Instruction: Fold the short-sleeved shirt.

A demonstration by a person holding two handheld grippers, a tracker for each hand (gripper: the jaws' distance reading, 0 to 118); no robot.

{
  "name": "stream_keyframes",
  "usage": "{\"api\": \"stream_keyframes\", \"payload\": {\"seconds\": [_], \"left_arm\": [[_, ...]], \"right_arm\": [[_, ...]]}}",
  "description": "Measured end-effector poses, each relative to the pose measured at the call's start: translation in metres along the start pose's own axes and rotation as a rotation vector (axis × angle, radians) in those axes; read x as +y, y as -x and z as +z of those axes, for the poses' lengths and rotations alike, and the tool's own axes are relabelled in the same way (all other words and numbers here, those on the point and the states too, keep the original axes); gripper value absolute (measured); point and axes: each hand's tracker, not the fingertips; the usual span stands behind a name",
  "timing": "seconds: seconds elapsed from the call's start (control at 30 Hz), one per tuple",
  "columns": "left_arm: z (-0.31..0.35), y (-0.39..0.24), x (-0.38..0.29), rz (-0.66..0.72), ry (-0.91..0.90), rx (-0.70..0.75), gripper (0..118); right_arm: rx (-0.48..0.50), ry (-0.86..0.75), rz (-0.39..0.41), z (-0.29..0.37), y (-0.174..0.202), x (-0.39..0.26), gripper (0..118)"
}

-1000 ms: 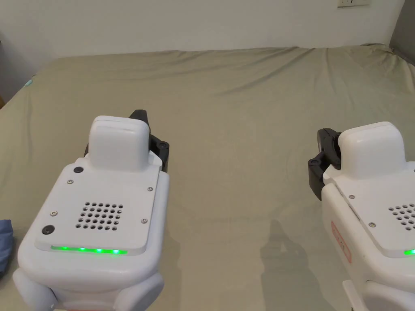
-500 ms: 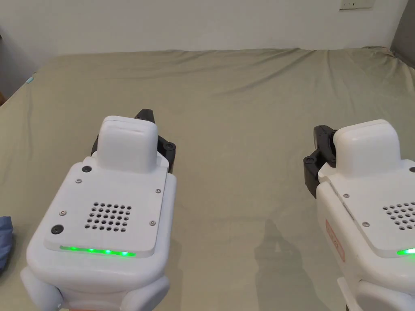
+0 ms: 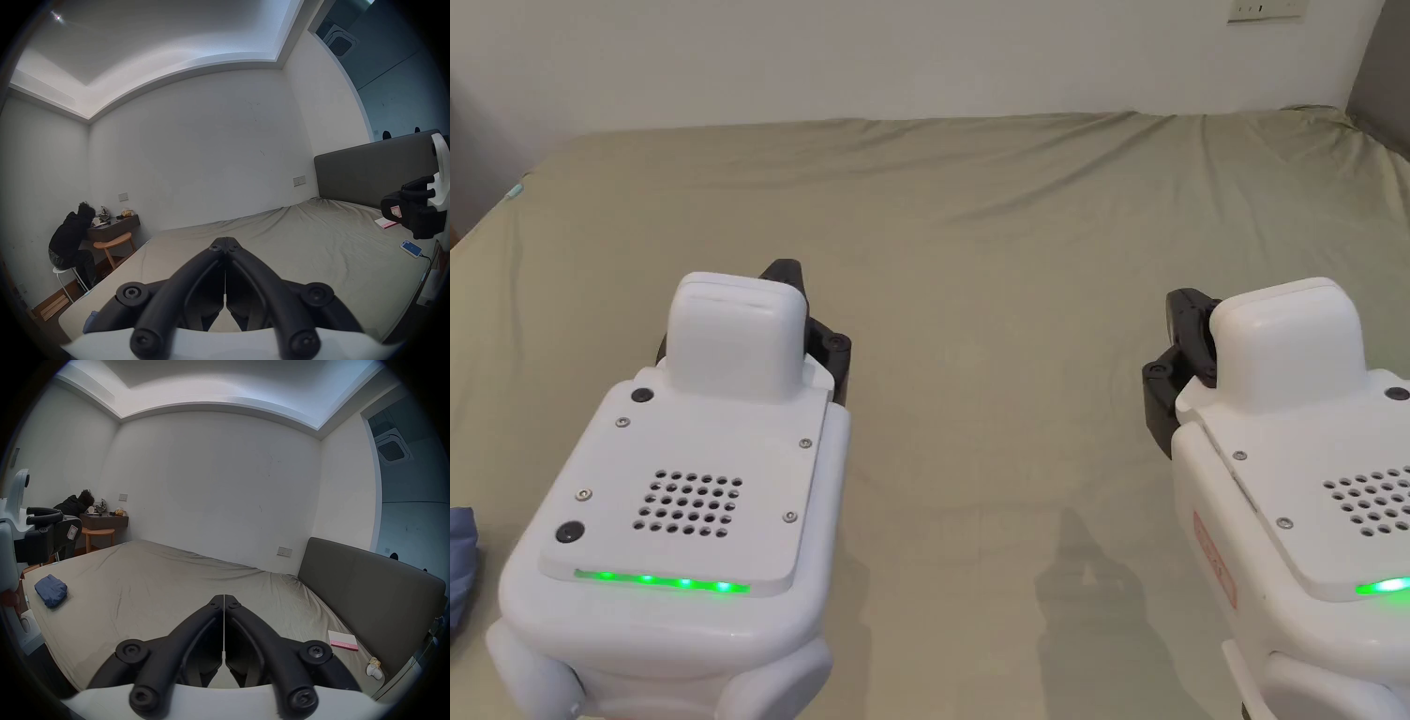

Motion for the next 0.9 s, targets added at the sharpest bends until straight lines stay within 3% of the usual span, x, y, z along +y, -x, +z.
{"api": "stream_keyframes", "payload": {"seconds": [0.4,0.5,0.53,0.57,0.6,0.63,0.67,0.7,0.73,0.9], "left_arm": [[-0.003,0.003,-0.005,0.038,0.035,-0.01,0],[-0.001,0.001,-0.005,0.024,0.021,0.003,8],[-0.001,0.001,-0.005,0.022,0.019,0.004,8],[-0.001,0.001,-0.005,0.02,0.019,0.003,12],[-0.002,0.001,-0.005,0.018,0.02,0.002,20],[-0.002,0.001,-0.005,0.017,0.021,0.003,29],[-0.003,0.001,-0.005,0.016,0.022,0.004,45],[-0.004,0.002,-0.005,0.015,0.031,0.004,84],[-0.006,0.002,-0.006,0.017,0.045,-0.001,112],[0.0,0.005,-0.008,0.007,0.028,0.014,118]], "right_arm": [[-0.02,-0.001,-0.014,0.0,-0.002,-0.006,3],[-0.033,-0.007,-0.01,0.0,-0.002,-0.006,23],[-0.033,-0.006,-0.013,-0.001,-0.003,-0.006,23],[-0.029,-0.002,-0.018,-0.002,-0.004,-0.005,45],[-0.02,0.004,-0.023,-0.003,-0.006,-0.005,81],[-0.019,0.001,-0.028,-0.004,-0.008,-0.006,101],[-0.016,-0.011,-0.031,-0.004,-0.008,-0.007,110],[-0.019,-0.027,-0.029,-0.003,-0.008,-0.007,113],[-0.027,-0.031,-0.026,-0.003,-0.008,-0.007,113],[-0.023,0.037,-0.075,-0.011,-0.013,-0.003,113]]}}
